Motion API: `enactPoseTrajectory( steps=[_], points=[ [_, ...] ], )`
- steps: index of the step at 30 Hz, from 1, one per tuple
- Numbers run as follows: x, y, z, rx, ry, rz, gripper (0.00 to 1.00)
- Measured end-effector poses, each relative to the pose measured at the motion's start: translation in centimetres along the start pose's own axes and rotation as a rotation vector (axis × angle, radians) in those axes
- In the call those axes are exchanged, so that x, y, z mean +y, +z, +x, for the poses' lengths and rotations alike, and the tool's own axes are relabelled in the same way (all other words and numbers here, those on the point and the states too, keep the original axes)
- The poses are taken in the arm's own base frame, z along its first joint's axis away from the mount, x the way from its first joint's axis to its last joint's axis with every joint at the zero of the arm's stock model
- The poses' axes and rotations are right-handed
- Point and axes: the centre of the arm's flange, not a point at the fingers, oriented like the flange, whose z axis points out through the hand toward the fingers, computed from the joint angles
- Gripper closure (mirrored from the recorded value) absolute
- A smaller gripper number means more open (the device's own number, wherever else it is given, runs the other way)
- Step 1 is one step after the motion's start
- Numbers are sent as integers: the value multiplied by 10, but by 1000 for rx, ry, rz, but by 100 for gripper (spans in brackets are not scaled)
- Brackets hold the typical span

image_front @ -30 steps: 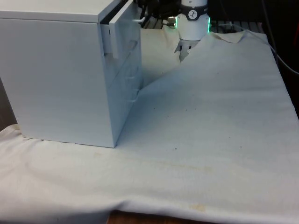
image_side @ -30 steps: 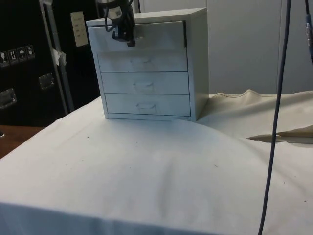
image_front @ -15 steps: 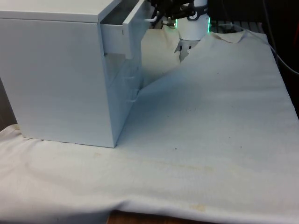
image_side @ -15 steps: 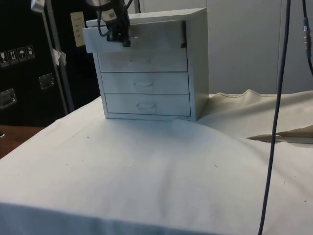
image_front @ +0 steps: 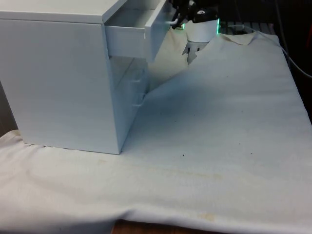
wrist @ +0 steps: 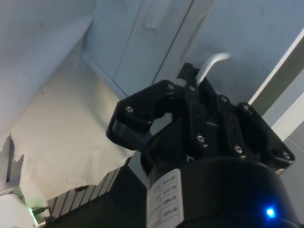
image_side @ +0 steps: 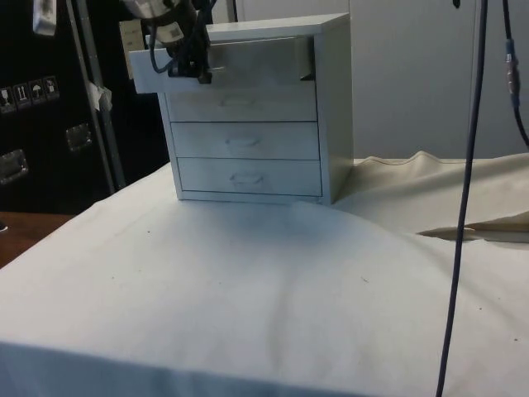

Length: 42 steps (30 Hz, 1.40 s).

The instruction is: Open the drawer, then close it.

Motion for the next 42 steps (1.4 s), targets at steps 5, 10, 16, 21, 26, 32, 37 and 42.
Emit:
enactPoseTrajectory(
  steps=[5,10,16,21,26,32,37,42],
  points=[
    [-12,-6,-1,-2,10,-7,100],
    [-22,-11,-2,-4,17,-14,100],
    [-32,-17,-1,-5,23,-25,100],
    [-42,-23,-2,-6,28,-34,100],
    [-51,-28,-2,-7,32,-40,100],
    [-61,-34,-2,-8,38,-51,100],
    [-69,-39,-3,-8,41,-57,100],
    [-77,-44,-3,-9,44,-67,100]
  ],
)
